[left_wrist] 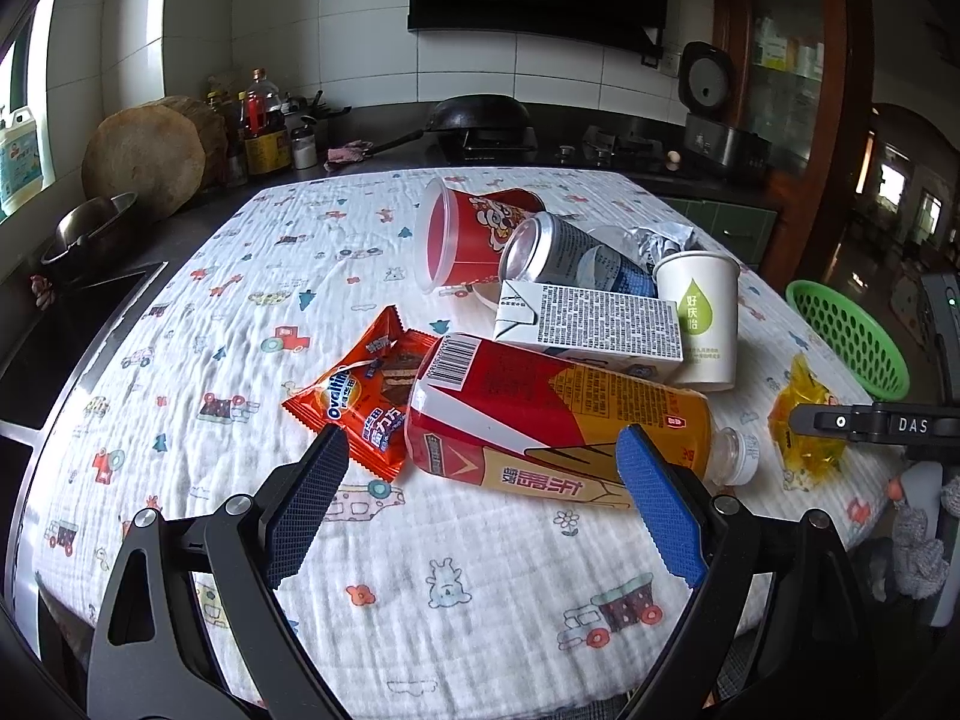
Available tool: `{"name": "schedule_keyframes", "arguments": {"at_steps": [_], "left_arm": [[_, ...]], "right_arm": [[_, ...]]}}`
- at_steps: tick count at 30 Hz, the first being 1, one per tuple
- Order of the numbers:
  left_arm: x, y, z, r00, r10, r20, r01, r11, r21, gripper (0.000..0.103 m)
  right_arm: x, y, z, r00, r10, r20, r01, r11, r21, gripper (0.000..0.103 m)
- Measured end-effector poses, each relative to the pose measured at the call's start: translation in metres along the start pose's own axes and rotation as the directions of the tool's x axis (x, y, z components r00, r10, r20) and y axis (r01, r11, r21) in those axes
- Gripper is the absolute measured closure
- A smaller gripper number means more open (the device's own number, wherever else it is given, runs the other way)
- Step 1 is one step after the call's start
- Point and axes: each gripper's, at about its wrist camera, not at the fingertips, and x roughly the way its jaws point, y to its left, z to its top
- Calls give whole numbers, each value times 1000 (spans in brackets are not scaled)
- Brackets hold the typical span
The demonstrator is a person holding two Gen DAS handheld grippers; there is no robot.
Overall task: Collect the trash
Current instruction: 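Move the right tool toward the yellow bread wrapper while the left tool approaches the white paper cup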
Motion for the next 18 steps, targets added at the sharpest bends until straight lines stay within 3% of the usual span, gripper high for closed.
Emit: {"name": "schedule_keyframes", "arguments": {"at_steps": [18], "left_arm": [[1,0,1,1000,3,-2,-3,1000,0,14]], "right_arm": [[-1,-3,0,999,-37,1,37,999,-40,8]]}}
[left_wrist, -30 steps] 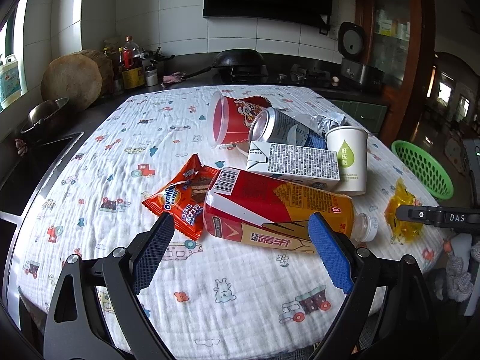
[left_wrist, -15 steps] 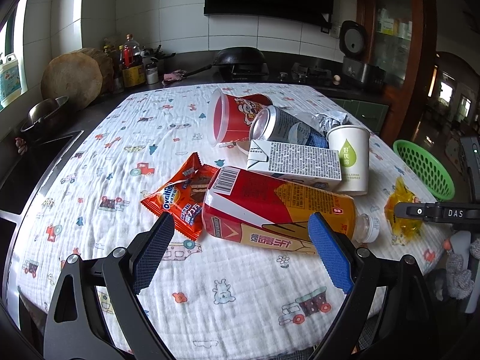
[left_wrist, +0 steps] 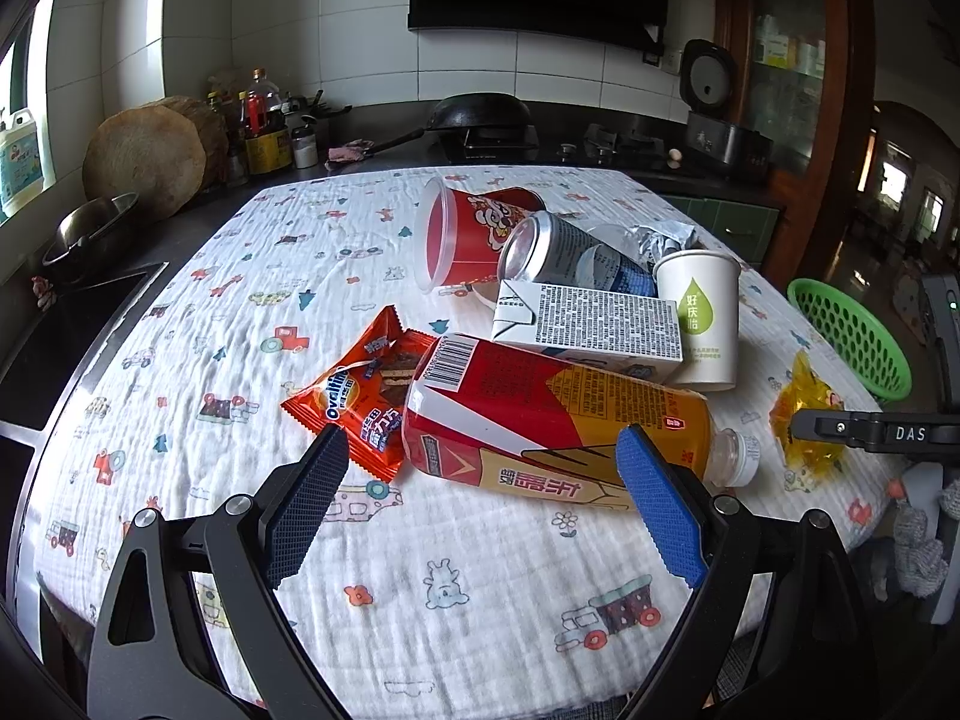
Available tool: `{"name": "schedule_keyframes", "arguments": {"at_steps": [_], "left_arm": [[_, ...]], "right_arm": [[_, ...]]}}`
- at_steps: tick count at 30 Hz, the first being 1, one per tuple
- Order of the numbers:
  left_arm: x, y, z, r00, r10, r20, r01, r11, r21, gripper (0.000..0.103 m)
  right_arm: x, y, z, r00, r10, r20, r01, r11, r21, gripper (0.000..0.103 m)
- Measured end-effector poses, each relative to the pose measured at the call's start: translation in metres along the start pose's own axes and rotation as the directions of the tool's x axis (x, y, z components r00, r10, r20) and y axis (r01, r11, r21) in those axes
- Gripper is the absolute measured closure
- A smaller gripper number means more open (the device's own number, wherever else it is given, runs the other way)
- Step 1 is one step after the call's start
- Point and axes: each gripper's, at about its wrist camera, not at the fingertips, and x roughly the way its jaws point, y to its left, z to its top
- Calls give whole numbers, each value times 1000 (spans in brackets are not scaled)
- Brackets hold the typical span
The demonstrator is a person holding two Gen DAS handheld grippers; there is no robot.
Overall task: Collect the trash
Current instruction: 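Move the right tool toward the yellow bread wrapper while the left tool approaches the white paper cup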
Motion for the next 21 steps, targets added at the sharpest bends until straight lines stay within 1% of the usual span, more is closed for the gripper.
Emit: {"name": "schedule_keyframes", "arguments": {"at_steps": [11,14,19,21], "left_arm": [[0,0,3,1000,12,-3,-12,1000,-1,14],[-2,-3,3,1000,20,-3,-20,1000,0,14],[-6,-9,7,1000,31,2,-31,999,9,14],[-6,-13,11,999,31,7,-31,999,20,14]], "right_arm": [[0,-1,-1,1000,-27,-6,27,999,-42,8],[0,-2,-2,1000,-24,-7,23,999,-49,8],[-2,-4,-3,1000,-5,-5,4,999,-47,12],[-3,-5,-4,1000,-7,0,7,999,-53,15]]}}
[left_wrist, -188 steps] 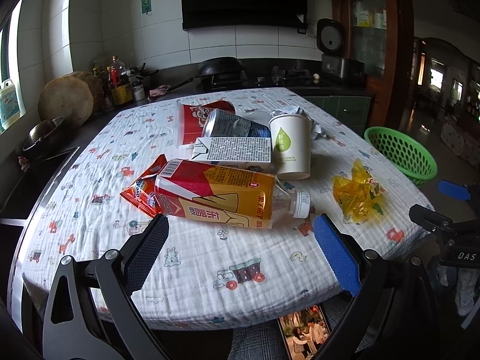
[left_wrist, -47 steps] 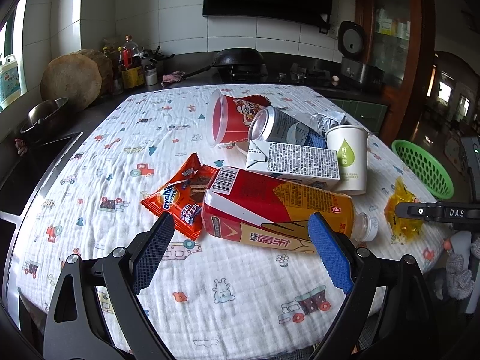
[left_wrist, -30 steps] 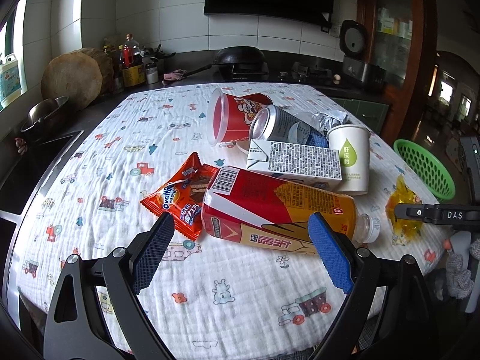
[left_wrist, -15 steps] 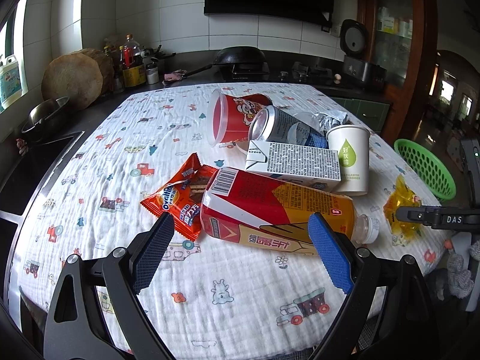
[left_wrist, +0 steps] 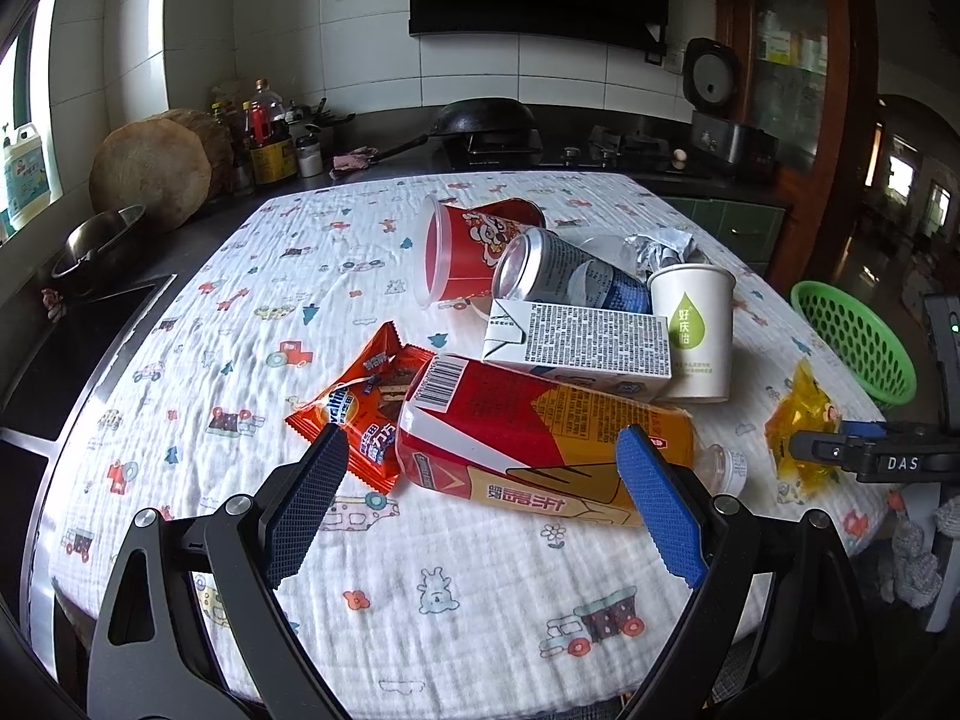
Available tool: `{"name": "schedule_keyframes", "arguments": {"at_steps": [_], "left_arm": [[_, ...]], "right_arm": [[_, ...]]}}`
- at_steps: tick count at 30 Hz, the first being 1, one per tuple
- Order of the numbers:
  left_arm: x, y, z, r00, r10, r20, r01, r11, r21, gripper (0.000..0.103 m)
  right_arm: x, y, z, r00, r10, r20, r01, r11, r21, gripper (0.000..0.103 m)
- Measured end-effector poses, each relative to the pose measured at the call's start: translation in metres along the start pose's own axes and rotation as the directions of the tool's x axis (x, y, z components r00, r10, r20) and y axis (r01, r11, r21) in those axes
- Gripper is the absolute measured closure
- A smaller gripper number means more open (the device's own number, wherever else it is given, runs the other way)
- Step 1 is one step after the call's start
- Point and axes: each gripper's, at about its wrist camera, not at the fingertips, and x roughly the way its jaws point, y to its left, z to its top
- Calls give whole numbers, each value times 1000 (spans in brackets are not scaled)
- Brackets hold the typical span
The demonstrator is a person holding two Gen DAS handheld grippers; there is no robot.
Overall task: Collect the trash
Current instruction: 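Move the right tool toward the yellow bread wrapper while the left tool approaches the white paper cup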
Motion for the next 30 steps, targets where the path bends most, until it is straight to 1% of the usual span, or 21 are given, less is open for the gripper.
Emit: {"name": "schedule_keyframes", "arguments": {"at_steps": [9,14,18,23,26,30], "left_arm": [[2,-23,21,999,-33,27,32,998,60,14],[6,-34,33,998,-55,32,51,994,100,14],[10,-39,43,996,-77,35,72,990,119,14],[16,-29,52,993,-116,15,114,989,94,14],[19,-28,54,994,-105,6,104,989,108,14],[21,-29,57,994,-108,-5,107,988,112,14]], "right_arm": [[-3,-1,-3,1000,18,16,-17,1000,-14,20],[-5,-2,-3,999,31,14,-31,999,-14,20],[-5,-4,-5,999,32,20,-32,999,-12,15],[-4,-2,-4,999,35,19,-34,999,-23,13],[-4,-3,-3,999,44,24,-43,999,-20,10],[-4,-4,-3,998,52,25,-51,998,-27,9]]}}
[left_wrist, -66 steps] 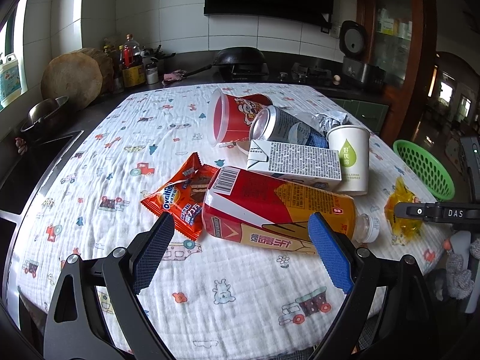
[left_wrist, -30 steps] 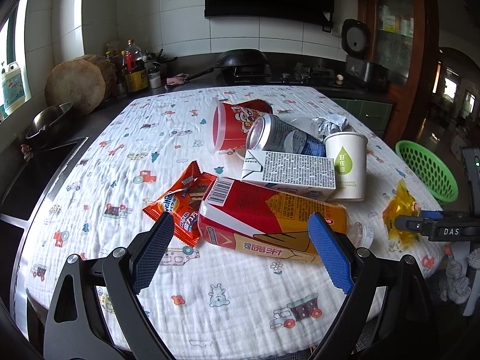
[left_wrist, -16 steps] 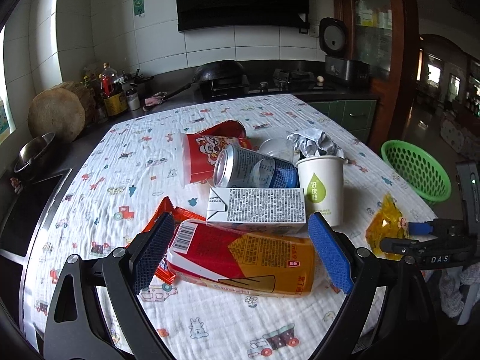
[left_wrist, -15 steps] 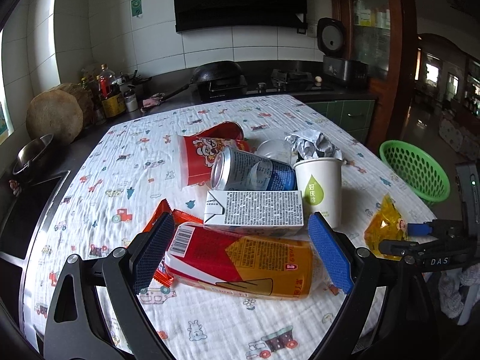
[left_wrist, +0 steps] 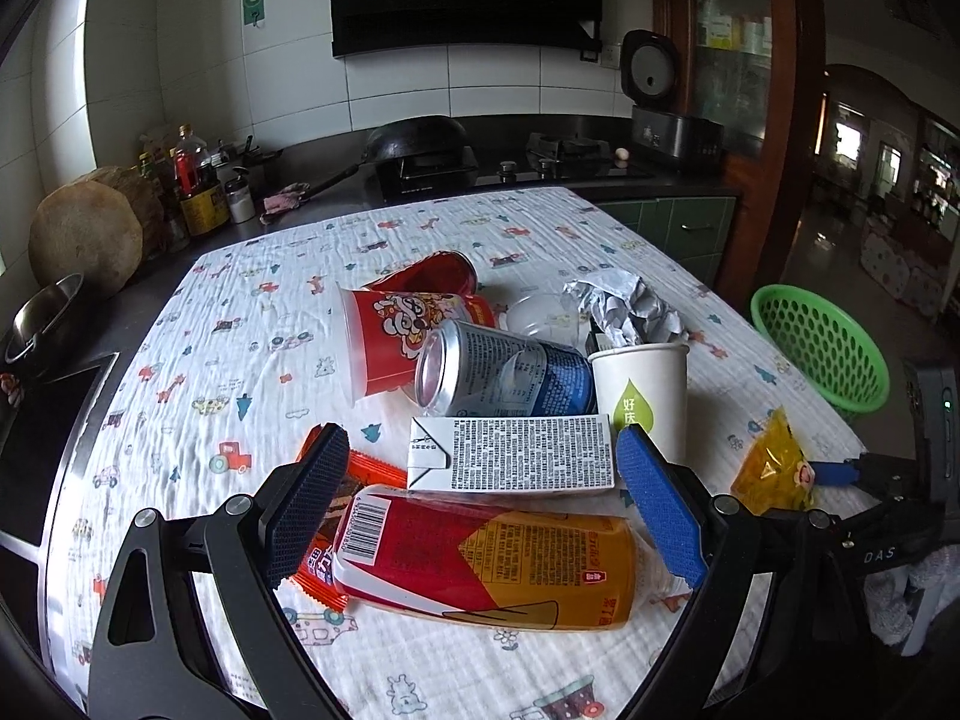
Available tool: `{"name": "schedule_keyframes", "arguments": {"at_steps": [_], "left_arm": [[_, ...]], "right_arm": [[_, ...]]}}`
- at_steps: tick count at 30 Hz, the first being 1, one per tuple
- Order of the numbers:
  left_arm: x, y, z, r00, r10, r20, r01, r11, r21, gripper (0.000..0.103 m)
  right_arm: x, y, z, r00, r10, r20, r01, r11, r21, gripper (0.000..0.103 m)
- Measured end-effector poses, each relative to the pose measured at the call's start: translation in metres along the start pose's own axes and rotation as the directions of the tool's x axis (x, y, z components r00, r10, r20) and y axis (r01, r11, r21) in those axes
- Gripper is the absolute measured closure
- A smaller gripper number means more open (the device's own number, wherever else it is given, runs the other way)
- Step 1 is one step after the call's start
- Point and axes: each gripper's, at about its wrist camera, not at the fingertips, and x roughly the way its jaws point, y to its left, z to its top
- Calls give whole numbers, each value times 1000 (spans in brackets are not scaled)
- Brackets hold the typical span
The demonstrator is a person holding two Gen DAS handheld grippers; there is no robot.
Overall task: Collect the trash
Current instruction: 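Move the right tool toward the yellow bread wrapper while the left tool approaches the white paper cup, then grasp the white paper cup with the left tool while the right tool grasps the yellow wrapper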
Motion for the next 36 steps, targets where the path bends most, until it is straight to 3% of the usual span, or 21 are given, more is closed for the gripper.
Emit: {"name": "schedule_keyframes", "arguments": {"at_steps": [13,22,32,36], "left_arm": [[41,-64,20,991,-110,-71,117,989,94,13],[91,-87,24,982,-71,-177,91,990,108,13],[113,-92,21,971,-48,-234,75,991,110,14],[115,-94,22,969,-59,-241,88,990,113,26]], "right_arm": [[-12,-5,-5,1000,8,25,-7,1000,-23,8],[-22,-10,-12,999,23,37,-22,999,-41,8],[-28,-16,-16,998,43,38,-42,999,-17,8],[-29,-14,-17,998,53,35,-53,999,-14,8]]}}
